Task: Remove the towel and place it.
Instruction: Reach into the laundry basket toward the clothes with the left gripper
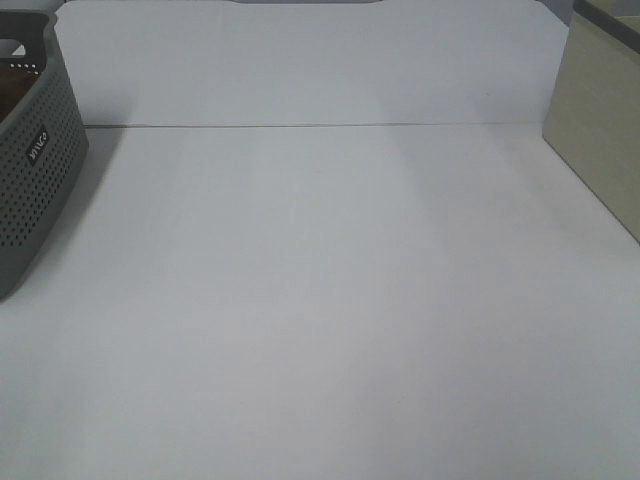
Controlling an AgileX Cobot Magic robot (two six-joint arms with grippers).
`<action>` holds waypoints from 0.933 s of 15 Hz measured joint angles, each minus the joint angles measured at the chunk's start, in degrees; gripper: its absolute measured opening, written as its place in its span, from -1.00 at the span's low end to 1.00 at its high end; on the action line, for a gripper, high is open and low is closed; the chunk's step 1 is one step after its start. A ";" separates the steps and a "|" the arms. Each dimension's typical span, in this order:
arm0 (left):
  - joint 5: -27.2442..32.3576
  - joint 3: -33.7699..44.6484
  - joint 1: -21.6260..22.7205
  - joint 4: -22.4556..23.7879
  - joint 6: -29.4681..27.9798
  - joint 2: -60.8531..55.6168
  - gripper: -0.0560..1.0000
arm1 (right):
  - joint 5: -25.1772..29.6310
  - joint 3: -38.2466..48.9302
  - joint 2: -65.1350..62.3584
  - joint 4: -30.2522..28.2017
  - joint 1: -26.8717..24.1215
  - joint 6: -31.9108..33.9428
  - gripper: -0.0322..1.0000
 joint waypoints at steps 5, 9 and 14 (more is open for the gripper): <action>0.17 0.00 0.00 0.06 0.00 0.00 0.98 | 0.00 0.00 0.00 0.00 0.00 0.00 0.63; 0.17 0.00 0.00 0.06 0.00 0.00 0.98 | 0.00 0.00 0.00 0.00 0.00 0.00 0.63; 0.17 0.00 0.00 0.00 0.00 0.00 0.98 | 0.00 0.00 0.00 0.00 0.00 0.00 0.63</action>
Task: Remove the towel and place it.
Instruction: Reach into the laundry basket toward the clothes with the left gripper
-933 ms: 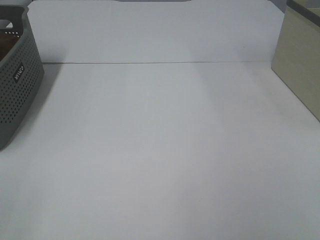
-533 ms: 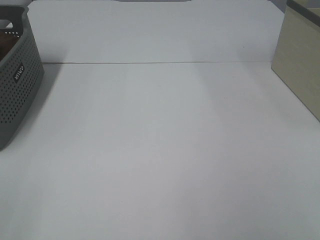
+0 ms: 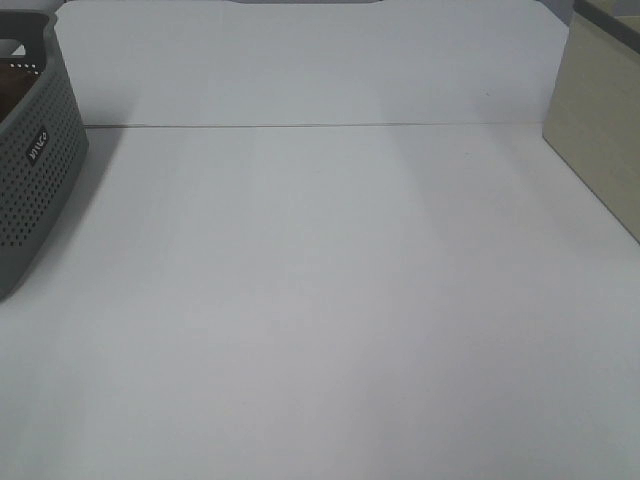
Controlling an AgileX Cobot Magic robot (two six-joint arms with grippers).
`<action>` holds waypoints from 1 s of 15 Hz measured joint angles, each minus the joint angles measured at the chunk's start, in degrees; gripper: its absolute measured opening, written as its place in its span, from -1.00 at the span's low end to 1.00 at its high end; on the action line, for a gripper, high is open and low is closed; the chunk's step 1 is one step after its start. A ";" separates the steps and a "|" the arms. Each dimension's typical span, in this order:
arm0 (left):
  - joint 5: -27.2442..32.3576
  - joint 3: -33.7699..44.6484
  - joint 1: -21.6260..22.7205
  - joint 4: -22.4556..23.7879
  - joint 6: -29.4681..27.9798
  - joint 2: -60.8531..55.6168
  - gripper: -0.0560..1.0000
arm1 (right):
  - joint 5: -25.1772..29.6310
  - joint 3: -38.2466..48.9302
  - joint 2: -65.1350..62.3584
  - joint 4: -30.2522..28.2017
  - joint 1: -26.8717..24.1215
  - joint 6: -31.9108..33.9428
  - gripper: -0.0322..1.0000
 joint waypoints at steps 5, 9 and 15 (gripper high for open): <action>0.00 0.00 0.00 -0.11 0.00 0.00 0.98 | 0.00 0.00 0.00 0.00 0.00 0.00 0.63; 0.00 0.00 0.00 -0.11 0.00 0.00 0.98 | 0.00 0.00 0.00 0.00 0.00 0.00 0.63; 0.00 0.00 0.00 -0.40 0.00 0.00 0.98 | 0.00 0.00 0.00 0.00 0.00 0.00 0.63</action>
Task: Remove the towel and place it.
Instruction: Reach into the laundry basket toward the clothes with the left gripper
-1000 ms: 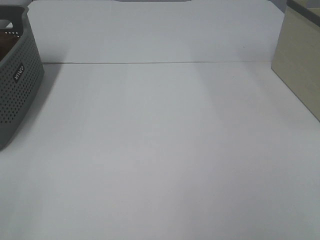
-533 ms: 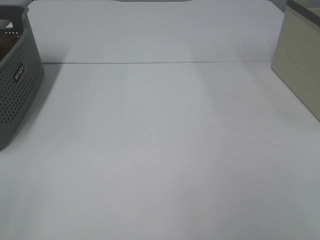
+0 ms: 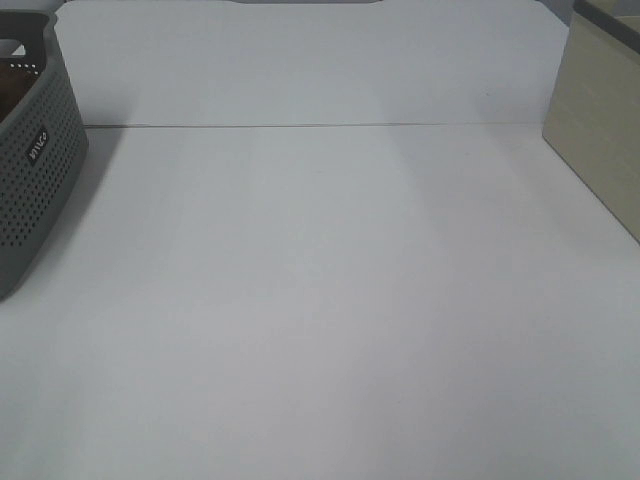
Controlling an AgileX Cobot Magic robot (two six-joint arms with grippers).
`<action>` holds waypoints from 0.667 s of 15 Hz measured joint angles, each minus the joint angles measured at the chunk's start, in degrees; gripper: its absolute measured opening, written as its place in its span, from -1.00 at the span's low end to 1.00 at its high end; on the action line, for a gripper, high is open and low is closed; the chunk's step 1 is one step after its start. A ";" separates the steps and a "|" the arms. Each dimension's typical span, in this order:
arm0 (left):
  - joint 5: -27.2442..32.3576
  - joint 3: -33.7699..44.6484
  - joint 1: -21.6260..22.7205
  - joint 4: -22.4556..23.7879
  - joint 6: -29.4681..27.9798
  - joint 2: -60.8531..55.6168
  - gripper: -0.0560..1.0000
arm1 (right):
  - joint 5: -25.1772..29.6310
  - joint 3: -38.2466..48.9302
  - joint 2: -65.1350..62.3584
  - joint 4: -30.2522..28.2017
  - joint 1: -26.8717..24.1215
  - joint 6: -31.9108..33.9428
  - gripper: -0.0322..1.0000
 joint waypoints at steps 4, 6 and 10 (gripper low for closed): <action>0.00 0.00 0.00 -0.11 0.00 0.00 0.98 | 0.00 0.00 0.00 0.00 0.00 0.00 0.63; 0.00 0.00 0.00 -0.11 0.00 0.00 0.98 | 0.00 0.00 0.00 0.00 0.00 0.00 0.63; 0.00 0.00 0.00 -0.11 0.00 0.00 0.98 | 0.00 0.00 0.00 0.00 0.00 0.00 0.63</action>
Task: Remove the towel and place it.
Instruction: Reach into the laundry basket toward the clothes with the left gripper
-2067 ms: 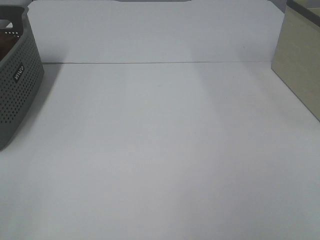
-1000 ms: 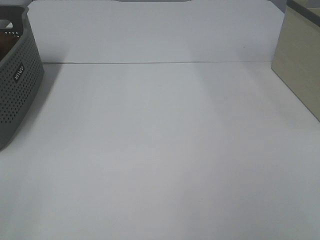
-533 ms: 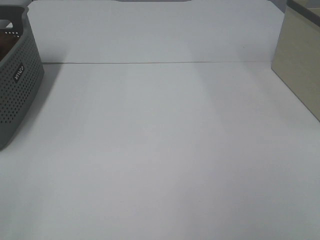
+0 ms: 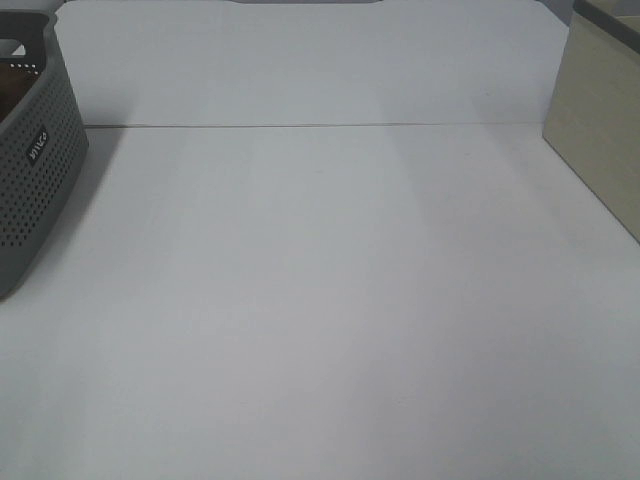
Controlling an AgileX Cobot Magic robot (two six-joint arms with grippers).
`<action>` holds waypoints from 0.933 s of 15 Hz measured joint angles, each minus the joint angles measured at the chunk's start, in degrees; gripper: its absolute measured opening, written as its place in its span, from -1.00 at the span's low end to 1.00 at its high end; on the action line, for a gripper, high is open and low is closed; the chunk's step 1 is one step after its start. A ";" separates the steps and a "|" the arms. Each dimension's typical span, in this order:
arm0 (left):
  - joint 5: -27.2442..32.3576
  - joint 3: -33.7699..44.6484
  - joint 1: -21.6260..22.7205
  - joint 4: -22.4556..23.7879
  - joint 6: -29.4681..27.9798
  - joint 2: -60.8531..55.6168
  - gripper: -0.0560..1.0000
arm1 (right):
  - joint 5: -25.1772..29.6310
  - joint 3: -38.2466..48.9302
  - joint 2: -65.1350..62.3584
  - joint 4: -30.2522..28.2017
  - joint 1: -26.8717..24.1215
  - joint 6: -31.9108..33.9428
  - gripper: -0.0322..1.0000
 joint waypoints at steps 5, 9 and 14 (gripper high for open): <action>0.00 0.00 0.00 0.00 0.00 0.00 0.98 | 0.00 0.00 0.00 0.00 0.00 0.00 0.63; 0.00 0.00 0.00 0.17 0.00 0.00 0.98 | 0.00 0.00 0.00 0.00 0.00 0.00 0.63; 7.22 -8.14 0.00 3.61 13.46 14.78 0.98 | 0.00 0.00 0.00 0.00 0.00 0.00 0.63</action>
